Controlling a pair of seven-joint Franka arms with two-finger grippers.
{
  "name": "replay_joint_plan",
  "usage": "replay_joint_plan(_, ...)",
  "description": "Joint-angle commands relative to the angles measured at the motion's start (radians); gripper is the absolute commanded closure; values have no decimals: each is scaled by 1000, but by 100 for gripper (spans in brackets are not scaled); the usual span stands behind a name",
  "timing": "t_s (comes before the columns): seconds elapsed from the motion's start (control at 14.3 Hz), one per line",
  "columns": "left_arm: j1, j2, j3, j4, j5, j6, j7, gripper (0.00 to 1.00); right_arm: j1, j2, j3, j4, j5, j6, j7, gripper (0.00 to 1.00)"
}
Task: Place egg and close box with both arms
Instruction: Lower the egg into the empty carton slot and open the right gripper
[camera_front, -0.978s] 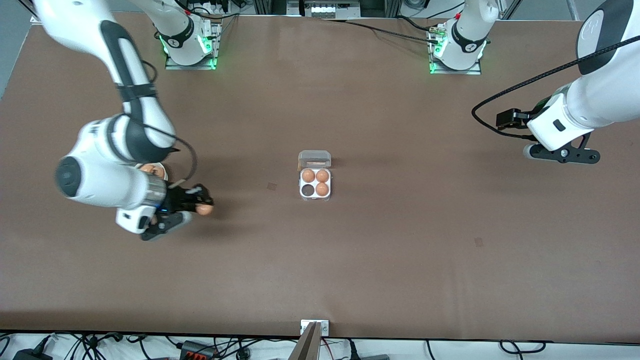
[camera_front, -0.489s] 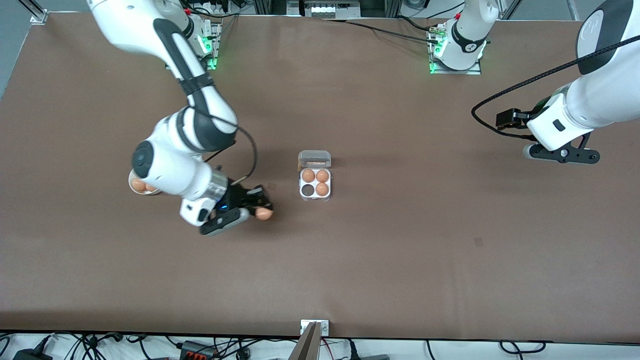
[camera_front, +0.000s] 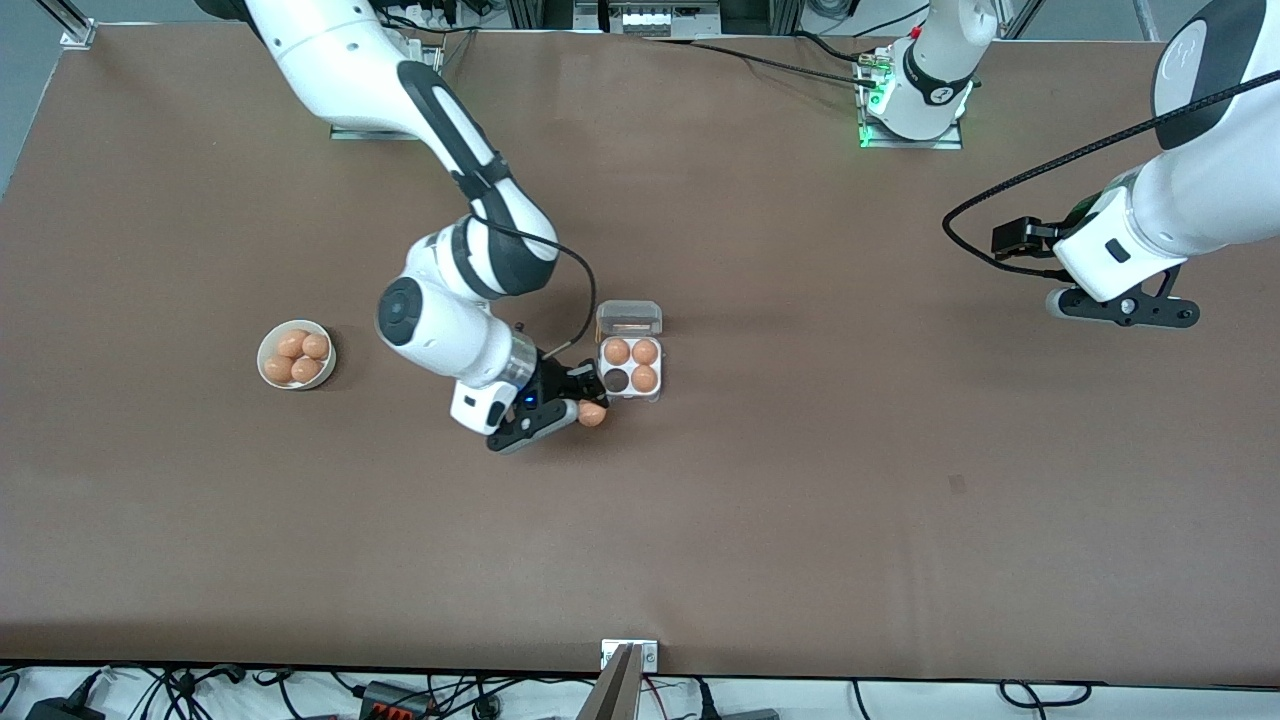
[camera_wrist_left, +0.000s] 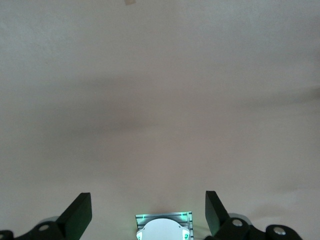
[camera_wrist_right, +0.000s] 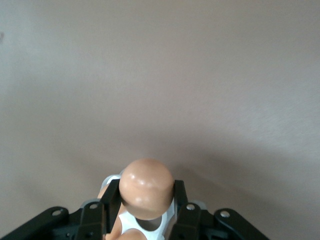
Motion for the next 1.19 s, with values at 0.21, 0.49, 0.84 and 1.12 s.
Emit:
replay_joint_plan(0.21, 2, 4, -2, 16, 0, -4, 16, 0, 83, 4, -16, -34, 9, 9, 63, 86)
replay_joint_plan(0.49, 2, 4, -2, 16, 0, -7, 16, 0, 85, 14, -21, -48, 3, 5, 58, 86)
replay_joint_plan(0.84, 3, 4, -2, 16, 0, -7, 16, 0, 83, 14, -24, -59, -14, 3, 58, 85)
replay_joint_plan(1.12, 3, 4, -2, 16, 1, -4, 16, 0, 77, 7, -25, -56, -14, -14, 120, 0)
